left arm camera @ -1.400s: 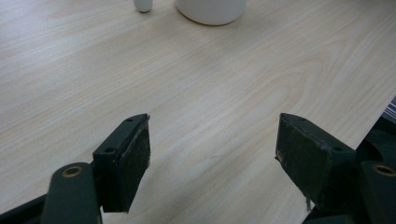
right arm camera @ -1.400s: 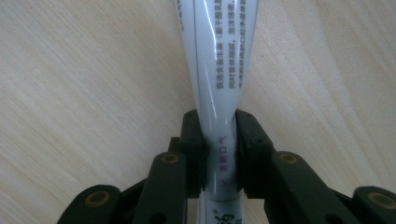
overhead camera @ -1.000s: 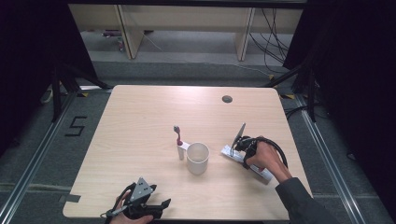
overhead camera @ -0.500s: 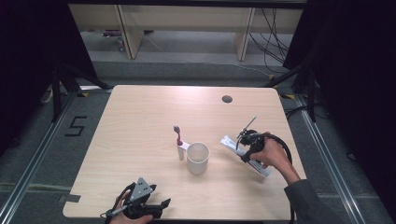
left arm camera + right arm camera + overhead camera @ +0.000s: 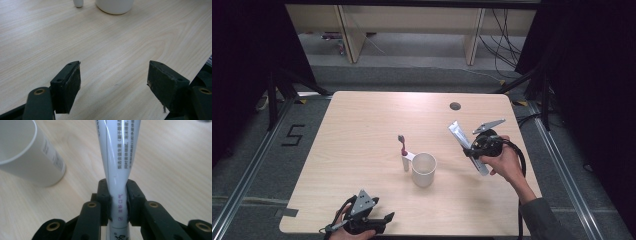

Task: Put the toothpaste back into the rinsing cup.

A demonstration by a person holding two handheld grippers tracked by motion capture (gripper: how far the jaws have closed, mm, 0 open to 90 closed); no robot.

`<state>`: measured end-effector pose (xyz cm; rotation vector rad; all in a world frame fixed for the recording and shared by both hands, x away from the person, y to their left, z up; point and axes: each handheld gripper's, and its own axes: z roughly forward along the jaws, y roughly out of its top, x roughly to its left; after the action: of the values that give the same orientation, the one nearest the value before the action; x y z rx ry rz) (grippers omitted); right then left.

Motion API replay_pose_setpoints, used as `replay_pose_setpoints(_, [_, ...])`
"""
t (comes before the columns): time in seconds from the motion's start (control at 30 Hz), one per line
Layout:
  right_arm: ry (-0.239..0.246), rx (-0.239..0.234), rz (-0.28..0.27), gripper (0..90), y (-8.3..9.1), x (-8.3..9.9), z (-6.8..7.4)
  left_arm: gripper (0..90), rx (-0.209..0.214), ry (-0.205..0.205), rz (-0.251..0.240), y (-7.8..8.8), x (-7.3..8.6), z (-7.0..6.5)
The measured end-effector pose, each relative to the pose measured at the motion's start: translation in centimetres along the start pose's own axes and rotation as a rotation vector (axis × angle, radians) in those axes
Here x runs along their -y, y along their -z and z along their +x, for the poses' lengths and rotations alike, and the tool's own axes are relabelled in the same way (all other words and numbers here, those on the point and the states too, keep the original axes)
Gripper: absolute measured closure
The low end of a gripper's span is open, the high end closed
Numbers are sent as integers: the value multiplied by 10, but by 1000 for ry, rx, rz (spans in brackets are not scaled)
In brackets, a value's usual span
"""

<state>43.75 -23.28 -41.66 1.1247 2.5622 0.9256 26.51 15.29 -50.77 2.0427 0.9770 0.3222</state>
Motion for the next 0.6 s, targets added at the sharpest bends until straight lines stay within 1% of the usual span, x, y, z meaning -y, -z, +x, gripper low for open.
replay_pose_setpoints(0.03, [18, 3, -28, 757, 1, -1, 0, 265, -2, 1, -1, 0, 0, 0])
replay_pose_setpoints(0.07, [23, -2, -84, 757, 0, -1, 0, 264, -5, -2, -1, 0, 0, 1])
replay_pose_setpoints(0.1, [-10, -19, -111, 757, 1, -1, 2, 261, -2, 3, -2, 0, 0, 0])
replay_pose_setpoints(0.13, [-7, -29, -131, 757, 1, -2, 2, 258, -2, 0, 1, 0, 0, 0])
replay_pose_setpoints(0.17, [-12, -28, -155, 757, 1, -2, 3, 254, -1, -5, 2, 0, 0, 0])
replay_pose_setpoints(0.2, [-15, -28, -153, 757, 3, -3, 6, 248, -12, -6, 3, -1, 0, 0])
replay_pose_setpoints(0.23, [-6, -20, -184, 757, 2, -4, 7, 241, -7, -1, 1, -1, 0, 0])
replay_pose_setpoints(0.27, [-9, -32, -206, 757, 3, -5, 6, 232, -15, -1, 2, -1, 0, 0])
replay_pose_setpoints(0.3, [-8, -48, -227, 757, 2, -6, 6, 226, -14, 1, 0, -1, 0, 0])
replay_pose_setpoints(0.33, [-51, -55, -238, 757, 3, -7, 10, 224, -8, -1, 3, 0, 1, 0])
replay_pose_setpoints(0.37, [-10, -50, -262, 757, 2, -8, 9, 223, -11, 17, -14, -1, 1, -1])
replay_pose_setpoints(0.4, [-32, -56, -279, 757, 2, -9, 12, 218, -13, 20, -17, -2, 0, 0])
replay_pose_setpoints(0.43, [-26, -67, -297, 757, 2, -11, 13, 213, -14, 20, -17, -2, 1, 0])
replay_pose_setpoints(0.47, [-12, -58, -315, 757, 2, -12, 13, 210, -13, 19, -17, -2, 1, -1])
replay_pose_setpoints(0.5, [-30, -62, -324, 757, 2, -13, 16, 210, -24, -5, 2, -1, 1, 1])
replay_pose_setpoints(0.53, [-48, -76, -323, 757, 2, -15, 19, 209, -22, -2, 0, -2, 1, 1])
replay_pose_setpoints(0.57, [-22, -74, -343, 757, 1, -16, 18, 209, -14, 18, -17, -2, 1, 0])
replay_pose_setpoints(0.6, [-52, -85, -351, 757, 2, -18, 22, 208, -15, 12, -14, -2, 1, 0])
